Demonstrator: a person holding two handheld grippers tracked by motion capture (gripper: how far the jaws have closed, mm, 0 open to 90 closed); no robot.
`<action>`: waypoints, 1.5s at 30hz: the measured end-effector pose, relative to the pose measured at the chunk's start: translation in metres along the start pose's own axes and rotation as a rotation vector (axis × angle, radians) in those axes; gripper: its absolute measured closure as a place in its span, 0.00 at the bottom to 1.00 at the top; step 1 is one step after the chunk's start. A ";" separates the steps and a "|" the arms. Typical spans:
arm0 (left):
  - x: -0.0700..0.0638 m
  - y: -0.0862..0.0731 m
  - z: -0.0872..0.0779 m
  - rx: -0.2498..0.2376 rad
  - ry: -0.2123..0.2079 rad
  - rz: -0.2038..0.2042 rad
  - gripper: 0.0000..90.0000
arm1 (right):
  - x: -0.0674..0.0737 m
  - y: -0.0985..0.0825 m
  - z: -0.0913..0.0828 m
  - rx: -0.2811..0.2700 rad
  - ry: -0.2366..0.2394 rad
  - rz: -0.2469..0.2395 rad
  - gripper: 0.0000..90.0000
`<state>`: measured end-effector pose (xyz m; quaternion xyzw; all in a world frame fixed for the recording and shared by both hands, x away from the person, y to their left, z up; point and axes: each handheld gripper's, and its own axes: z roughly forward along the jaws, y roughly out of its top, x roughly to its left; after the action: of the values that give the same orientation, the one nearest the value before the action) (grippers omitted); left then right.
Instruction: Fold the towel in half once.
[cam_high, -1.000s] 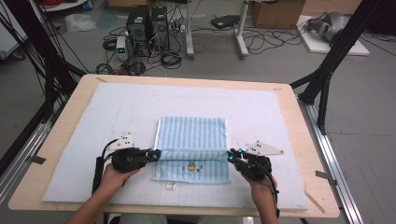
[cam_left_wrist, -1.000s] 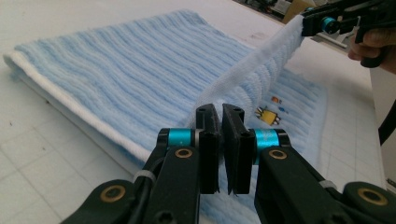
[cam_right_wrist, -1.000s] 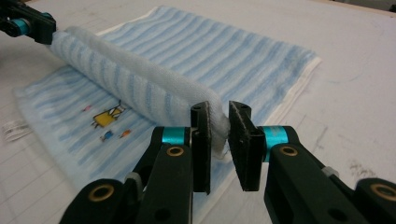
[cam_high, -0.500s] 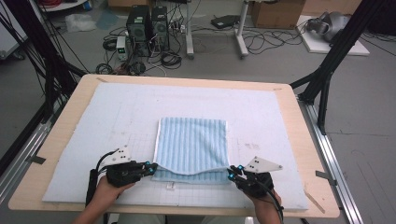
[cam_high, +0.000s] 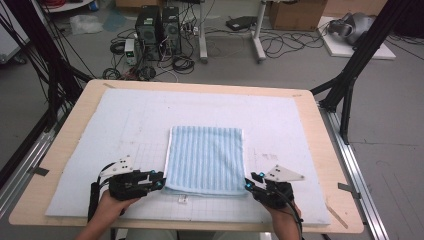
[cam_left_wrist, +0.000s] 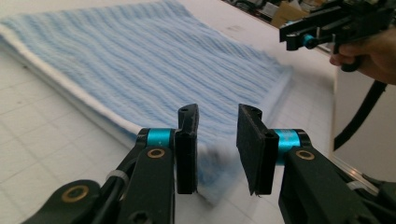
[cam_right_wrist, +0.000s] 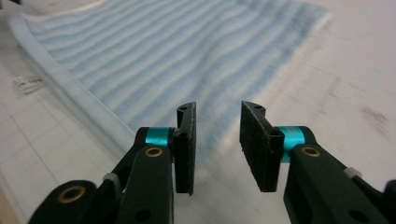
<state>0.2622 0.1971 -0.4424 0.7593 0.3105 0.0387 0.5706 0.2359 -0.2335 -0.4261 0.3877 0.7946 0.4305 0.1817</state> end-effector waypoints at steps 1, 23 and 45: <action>0.002 0.001 -0.001 -0.008 0.005 -0.007 0.74 | 0.003 0.002 0.005 -0.001 0.022 -0.007 0.76; 0.040 0.043 0.017 -0.051 0.087 -0.060 0.66 | 0.011 0.013 0.021 0.056 0.125 -0.045 0.72; 0.110 0.071 0.115 0.163 0.335 -0.082 0.82 | -0.083 0.078 0.125 0.082 -0.079 0.050 0.81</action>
<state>0.4284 0.1460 -0.4520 0.7727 0.4338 0.1162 0.4486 0.4021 -0.2039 -0.4358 0.4312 0.7939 0.3862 0.1861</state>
